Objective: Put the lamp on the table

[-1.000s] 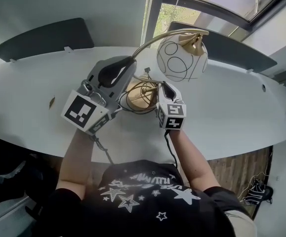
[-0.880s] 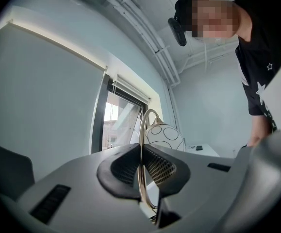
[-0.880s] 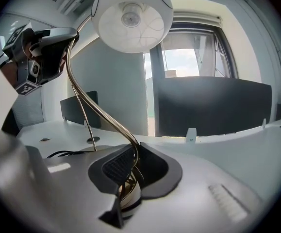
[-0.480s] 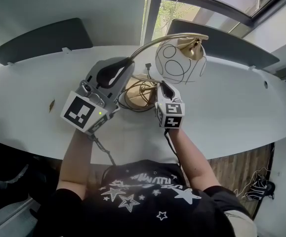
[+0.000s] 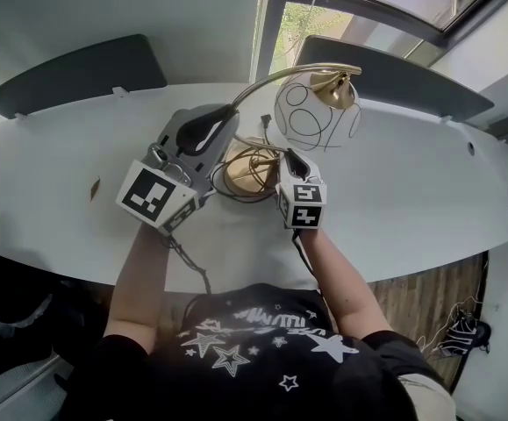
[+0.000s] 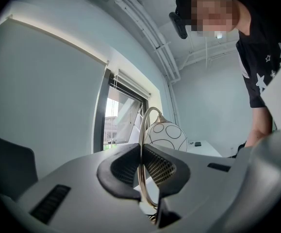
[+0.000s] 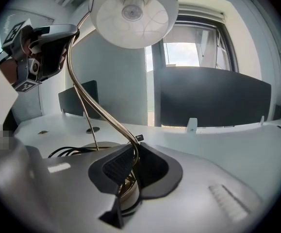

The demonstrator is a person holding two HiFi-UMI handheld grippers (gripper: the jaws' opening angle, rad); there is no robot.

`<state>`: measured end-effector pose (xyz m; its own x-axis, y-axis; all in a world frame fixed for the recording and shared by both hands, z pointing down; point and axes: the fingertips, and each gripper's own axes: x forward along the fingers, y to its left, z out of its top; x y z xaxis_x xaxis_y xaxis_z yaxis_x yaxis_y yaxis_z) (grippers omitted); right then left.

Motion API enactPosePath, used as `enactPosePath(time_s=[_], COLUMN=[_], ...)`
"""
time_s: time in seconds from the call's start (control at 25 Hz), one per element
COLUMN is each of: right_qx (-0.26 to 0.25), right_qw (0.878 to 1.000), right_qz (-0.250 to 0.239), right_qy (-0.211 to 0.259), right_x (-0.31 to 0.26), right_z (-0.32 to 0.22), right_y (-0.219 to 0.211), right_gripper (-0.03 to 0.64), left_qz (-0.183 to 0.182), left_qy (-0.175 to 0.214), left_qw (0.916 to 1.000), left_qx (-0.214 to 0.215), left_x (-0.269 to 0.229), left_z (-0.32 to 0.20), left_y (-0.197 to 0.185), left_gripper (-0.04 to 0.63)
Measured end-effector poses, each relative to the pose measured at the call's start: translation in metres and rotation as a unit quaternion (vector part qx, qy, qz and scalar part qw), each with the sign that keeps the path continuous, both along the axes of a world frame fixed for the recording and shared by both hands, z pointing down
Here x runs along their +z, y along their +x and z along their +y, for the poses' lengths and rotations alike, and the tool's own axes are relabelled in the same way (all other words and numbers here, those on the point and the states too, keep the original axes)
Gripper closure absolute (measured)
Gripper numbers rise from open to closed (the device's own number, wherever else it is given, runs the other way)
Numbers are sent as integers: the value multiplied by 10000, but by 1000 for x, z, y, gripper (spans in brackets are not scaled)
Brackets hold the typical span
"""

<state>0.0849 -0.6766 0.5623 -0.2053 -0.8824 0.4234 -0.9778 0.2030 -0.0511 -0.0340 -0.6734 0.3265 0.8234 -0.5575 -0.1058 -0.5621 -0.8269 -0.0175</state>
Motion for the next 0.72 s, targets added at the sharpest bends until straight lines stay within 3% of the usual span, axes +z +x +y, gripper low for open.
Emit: enactPosePath(time_s=[0.72], right_qx=[-283], right_qw=[9991], right_qz=[321], right_qy=[13], right_x=[3], right_z=[6], right_y=[-11], right_gripper=[578], left_qz=[115], left_qy=[-208], left_qw=[9987], left_qx=[-459], left_x=[17], left_z=[1], left_y=[-31], left_gripper=[561])
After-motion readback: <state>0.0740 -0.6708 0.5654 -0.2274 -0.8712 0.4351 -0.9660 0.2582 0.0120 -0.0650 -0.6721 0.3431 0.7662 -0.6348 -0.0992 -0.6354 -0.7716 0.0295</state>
